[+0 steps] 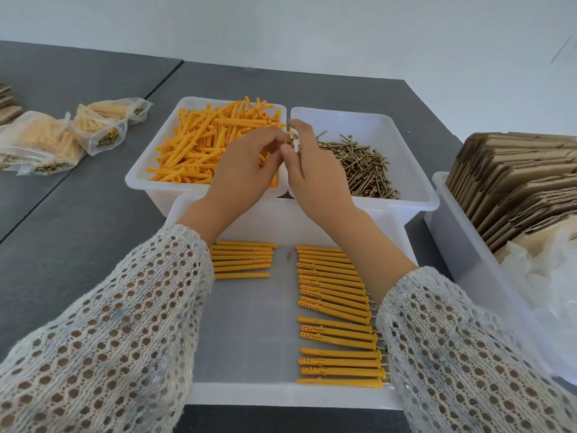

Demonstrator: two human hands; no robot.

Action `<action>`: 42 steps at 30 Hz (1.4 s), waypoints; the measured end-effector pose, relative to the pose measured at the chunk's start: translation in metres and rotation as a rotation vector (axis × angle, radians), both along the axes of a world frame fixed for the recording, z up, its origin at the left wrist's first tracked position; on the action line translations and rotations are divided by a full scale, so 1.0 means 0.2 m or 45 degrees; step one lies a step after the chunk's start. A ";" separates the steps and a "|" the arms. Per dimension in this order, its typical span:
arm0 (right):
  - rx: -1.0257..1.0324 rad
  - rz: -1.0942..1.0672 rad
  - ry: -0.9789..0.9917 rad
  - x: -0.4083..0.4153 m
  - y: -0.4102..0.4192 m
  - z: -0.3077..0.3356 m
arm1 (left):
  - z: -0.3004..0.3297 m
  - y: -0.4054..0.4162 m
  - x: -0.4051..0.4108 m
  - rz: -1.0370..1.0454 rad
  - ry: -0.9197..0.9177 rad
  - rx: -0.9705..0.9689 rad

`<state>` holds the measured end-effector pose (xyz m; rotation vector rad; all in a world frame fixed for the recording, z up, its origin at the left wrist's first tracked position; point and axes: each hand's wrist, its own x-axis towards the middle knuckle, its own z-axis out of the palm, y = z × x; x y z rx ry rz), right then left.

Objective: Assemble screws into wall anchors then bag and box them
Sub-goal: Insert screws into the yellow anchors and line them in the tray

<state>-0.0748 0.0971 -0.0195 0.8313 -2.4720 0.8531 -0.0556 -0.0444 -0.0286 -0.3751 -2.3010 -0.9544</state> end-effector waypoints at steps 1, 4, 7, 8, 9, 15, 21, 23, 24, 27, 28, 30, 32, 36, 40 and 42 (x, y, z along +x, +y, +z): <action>-0.035 -0.013 -0.003 0.00 0.00 0.00 | 0.01 0.01 0.00 0.007 0.007 0.110; -0.174 -0.012 -0.080 -0.02 0.00 0.00 | 0.04 0.00 -0.01 0.048 -0.043 0.416; -0.326 0.022 -0.214 -0.02 -0.01 0.01 | 0.06 -0.04 -0.01 -0.048 -0.245 0.640; -0.365 0.037 -0.258 -0.01 -0.02 0.01 | 0.07 -0.05 0.00 -0.136 -0.321 0.729; -0.395 0.062 -0.297 -0.01 -0.03 0.02 | 0.07 -0.05 0.00 -0.227 -0.393 0.807; -0.501 0.279 -0.637 0.04 -0.04 0.07 | 0.07 -0.05 -0.02 -0.434 -0.649 1.063; -0.139 0.597 -1.133 0.12 -0.03 0.11 | 0.09 -0.08 -0.04 -0.256 -0.745 1.477; 0.261 0.657 -1.175 0.15 -0.03 0.10 | 0.09 -0.08 -0.04 -0.221 -0.774 1.527; 0.480 0.648 -1.135 0.17 -0.04 0.08 | 0.09 -0.09 -0.04 -0.214 -0.779 1.535; 0.965 0.577 -0.831 0.26 -0.11 0.00 | 0.09 -0.09 -0.04 -0.194 -0.783 1.518; 1.034 0.589 -0.737 0.30 -0.14 -0.04 | 0.09 -0.09 -0.04 -0.189 -0.783 1.518; 1.127 0.605 -0.618 0.36 -0.19 -0.10 | 0.09 -0.09 -0.04 -0.189 -0.783 1.532; 1.194 0.622 -0.496 0.42 -0.22 -0.16 | 0.08 -0.09 -0.04 -0.193 -0.780 1.547; 1.105 0.631 -0.221 0.46 -0.27 -0.21 | 0.08 -0.09 -0.04 -0.209 -0.779 1.559; 1.071 0.579 -0.156 0.44 -0.28 -0.22 | 0.08 -0.10 -0.05 -0.229 -0.779 1.550; 1.068 0.560 -0.171 0.44 -0.28 -0.22 | 0.07 -0.10 -0.06 -0.215 -0.773 1.521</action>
